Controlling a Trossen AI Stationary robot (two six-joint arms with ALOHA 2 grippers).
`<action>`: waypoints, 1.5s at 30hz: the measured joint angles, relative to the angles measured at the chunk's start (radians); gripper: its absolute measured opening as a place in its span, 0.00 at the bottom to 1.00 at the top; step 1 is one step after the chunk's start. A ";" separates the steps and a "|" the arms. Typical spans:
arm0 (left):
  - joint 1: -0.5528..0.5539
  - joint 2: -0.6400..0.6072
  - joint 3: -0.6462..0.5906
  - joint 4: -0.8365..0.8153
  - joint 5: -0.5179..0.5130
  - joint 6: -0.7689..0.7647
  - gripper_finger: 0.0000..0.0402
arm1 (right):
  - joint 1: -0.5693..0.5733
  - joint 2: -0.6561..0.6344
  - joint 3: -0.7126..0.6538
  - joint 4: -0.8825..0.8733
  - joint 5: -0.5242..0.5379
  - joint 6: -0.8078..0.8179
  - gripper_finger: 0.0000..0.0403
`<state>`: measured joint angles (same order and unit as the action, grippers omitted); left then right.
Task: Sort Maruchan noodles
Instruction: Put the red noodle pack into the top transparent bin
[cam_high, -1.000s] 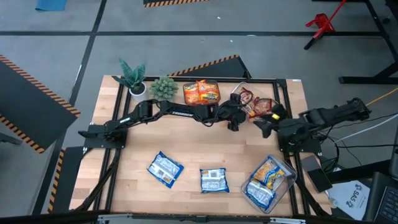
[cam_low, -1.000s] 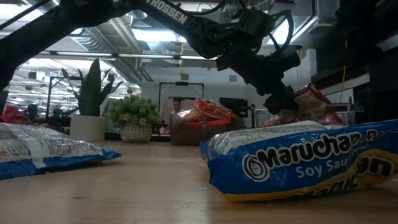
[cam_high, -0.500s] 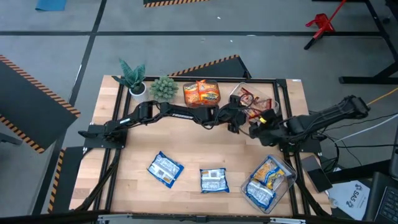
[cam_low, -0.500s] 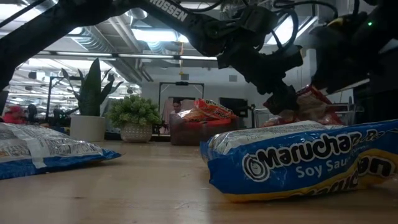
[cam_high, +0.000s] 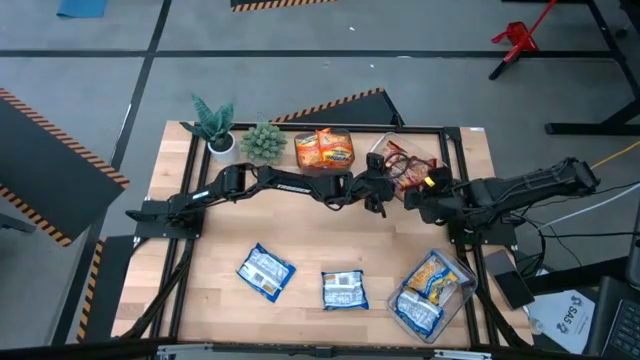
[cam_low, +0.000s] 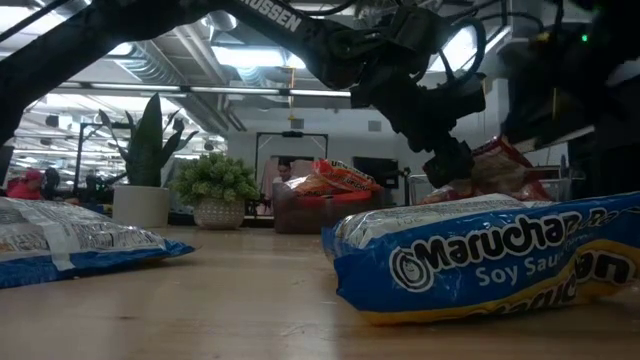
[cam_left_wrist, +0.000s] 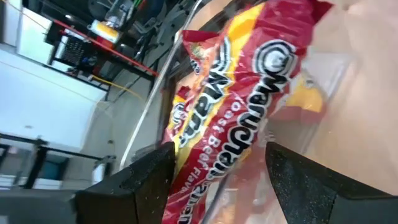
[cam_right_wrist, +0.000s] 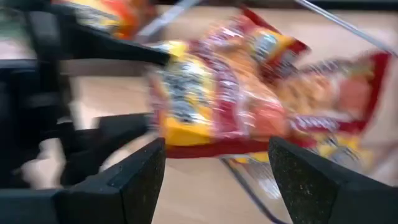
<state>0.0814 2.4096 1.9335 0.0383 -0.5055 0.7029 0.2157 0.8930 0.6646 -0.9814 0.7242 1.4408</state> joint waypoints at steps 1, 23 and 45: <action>0.000 0.000 0.000 -0.003 0.011 -0.014 0.61 | 0.000 -0.013 0.009 0.020 -0.001 -0.054 0.67; -0.004 0.000 0.000 -0.042 -0.077 -0.013 0.61 | -0.188 0.058 0.028 0.162 -0.162 -0.546 0.67; -0.009 -0.107 -0.001 -0.250 -0.163 -0.128 0.61 | -0.315 0.014 0.093 -0.130 -0.186 -0.392 0.67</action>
<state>0.0723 2.3027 1.9327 -0.2116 -0.6682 0.5754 -0.0994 0.9065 0.7580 -1.1111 0.5382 1.0487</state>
